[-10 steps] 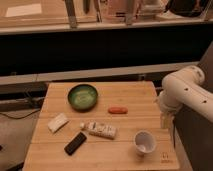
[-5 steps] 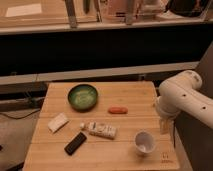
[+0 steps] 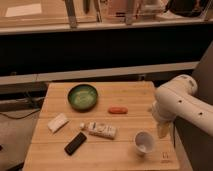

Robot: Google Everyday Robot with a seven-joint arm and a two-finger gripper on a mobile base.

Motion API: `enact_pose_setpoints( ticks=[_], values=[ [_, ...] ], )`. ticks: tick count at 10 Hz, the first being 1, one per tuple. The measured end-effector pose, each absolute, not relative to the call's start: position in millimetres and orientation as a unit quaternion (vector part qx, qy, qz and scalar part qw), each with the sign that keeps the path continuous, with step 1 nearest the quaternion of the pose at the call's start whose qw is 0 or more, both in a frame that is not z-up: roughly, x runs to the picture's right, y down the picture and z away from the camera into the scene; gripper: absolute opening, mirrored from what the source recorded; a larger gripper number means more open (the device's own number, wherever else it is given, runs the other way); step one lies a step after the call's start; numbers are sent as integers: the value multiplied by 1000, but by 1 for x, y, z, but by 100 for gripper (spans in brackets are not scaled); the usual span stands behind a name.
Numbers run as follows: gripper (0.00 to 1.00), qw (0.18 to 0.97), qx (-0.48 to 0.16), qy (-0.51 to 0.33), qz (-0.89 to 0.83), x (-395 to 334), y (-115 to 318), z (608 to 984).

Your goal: Pick up the ceramic cup

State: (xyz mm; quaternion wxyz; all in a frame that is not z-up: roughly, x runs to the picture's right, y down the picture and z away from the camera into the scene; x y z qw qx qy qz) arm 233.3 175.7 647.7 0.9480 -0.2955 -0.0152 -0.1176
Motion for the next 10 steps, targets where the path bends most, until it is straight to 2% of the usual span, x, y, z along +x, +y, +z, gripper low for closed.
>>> enact_pose_setpoints(
  ticks=[10],
  values=[
    [80, 934, -288, -52, -206, 207, 210, 654]
  ],
)
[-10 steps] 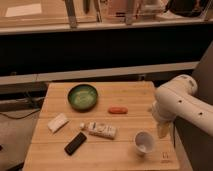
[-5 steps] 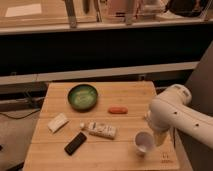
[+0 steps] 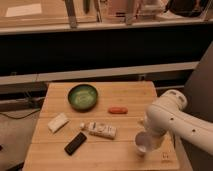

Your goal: Pick up the ceramic cup

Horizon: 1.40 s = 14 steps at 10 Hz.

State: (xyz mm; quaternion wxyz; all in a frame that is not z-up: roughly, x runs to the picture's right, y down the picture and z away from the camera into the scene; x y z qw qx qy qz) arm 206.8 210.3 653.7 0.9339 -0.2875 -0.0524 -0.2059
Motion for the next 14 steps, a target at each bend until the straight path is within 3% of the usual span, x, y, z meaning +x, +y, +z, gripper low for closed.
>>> enact_pose_setpoints(
  ticks=[14],
  values=[
    [80, 915, -279, -80, -282, 199, 222, 661]
  ],
)
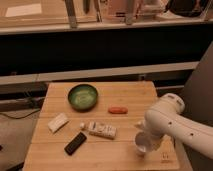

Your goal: Pick up the ceramic cup

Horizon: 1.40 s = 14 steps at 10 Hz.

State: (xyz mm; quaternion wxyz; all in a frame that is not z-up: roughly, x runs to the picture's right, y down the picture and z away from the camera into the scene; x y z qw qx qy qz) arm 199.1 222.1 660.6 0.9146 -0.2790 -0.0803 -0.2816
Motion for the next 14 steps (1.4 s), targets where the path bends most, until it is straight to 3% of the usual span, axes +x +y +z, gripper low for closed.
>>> enact_pose_setpoints(
  ticks=[14],
  values=[
    [80, 896, -269, -98, -340, 191, 234, 671]
  ],
)
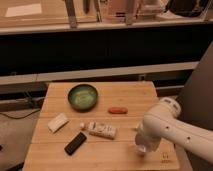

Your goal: Pick up the ceramic cup

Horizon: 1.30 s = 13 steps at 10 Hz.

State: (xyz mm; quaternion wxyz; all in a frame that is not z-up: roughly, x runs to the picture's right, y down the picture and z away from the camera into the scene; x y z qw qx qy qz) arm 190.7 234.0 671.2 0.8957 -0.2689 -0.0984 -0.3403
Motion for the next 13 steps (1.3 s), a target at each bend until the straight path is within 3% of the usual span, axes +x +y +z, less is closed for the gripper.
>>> enact_pose_setpoints(
  ticks=[13],
  values=[
    [80, 882, -265, -113, -374, 183, 244, 684]
  ],
)
